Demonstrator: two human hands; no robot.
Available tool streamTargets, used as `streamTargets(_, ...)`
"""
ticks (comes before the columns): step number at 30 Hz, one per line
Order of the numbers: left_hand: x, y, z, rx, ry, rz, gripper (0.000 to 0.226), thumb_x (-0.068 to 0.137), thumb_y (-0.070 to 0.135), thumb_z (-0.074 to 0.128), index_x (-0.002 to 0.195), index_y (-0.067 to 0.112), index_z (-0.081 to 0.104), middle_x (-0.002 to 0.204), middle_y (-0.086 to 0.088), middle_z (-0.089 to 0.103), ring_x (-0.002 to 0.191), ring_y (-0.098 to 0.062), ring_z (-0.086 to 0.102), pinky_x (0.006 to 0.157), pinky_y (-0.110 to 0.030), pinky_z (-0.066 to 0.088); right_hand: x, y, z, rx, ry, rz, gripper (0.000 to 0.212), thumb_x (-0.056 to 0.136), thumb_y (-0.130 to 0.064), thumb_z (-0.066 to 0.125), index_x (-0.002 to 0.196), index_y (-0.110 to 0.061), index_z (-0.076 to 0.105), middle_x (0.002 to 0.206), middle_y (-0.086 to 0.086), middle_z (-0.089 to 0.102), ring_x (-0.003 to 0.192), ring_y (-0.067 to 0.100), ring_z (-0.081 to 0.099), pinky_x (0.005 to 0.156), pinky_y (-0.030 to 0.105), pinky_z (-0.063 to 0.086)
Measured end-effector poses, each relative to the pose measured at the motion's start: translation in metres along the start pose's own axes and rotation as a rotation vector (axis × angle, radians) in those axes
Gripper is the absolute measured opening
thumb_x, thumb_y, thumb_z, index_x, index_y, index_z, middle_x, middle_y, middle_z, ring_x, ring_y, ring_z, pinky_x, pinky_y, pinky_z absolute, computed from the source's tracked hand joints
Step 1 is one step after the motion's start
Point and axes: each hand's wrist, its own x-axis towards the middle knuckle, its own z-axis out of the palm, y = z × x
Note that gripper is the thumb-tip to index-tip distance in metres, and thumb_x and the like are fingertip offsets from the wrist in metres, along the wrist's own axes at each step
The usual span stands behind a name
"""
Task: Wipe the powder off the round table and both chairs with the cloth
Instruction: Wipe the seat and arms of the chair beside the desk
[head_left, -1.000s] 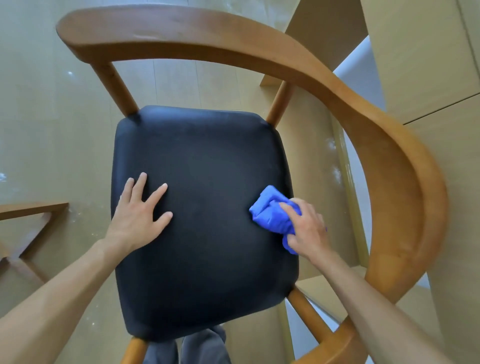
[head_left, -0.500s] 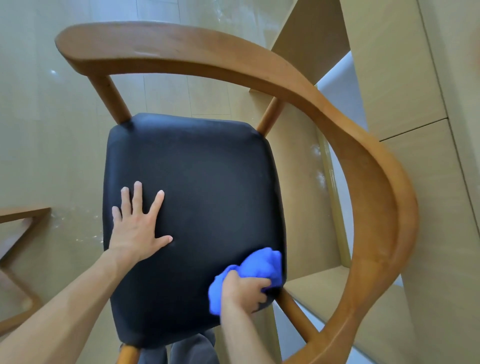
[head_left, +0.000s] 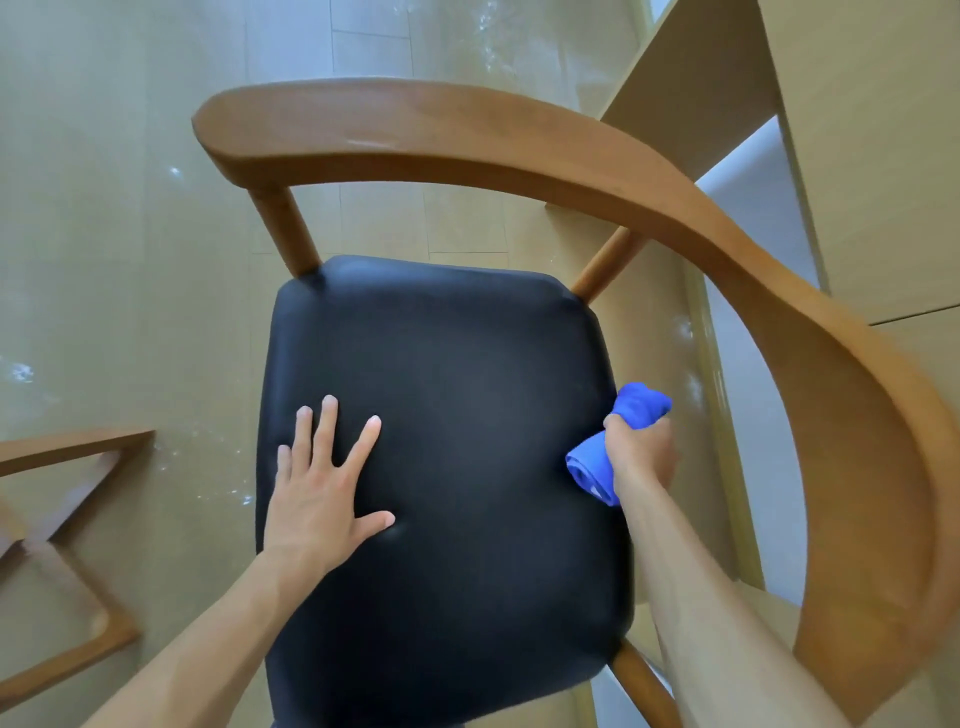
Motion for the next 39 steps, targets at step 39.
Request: streamTargets(39, -0.042, -0.02, -0.039, -0.299, -0.298, -0.163, 0.071, 0.096, 0.028, 0.045, 0.154, 0.02, 0.004, 0.161, 0.0, -0.009, 0.148, -0.021, -0.006, 0.117, -0.035, 0.02, -0.149, 0.102, 0.053, -0.403, -0.117, -0.522, 0.058, 0.085, -0.013, 0.06, 0.139, -0.015, 0.038, 0.126, 0.011, 0.04, 0.113, 0.033, 0.046, 0.077, 0.036, 0.043)
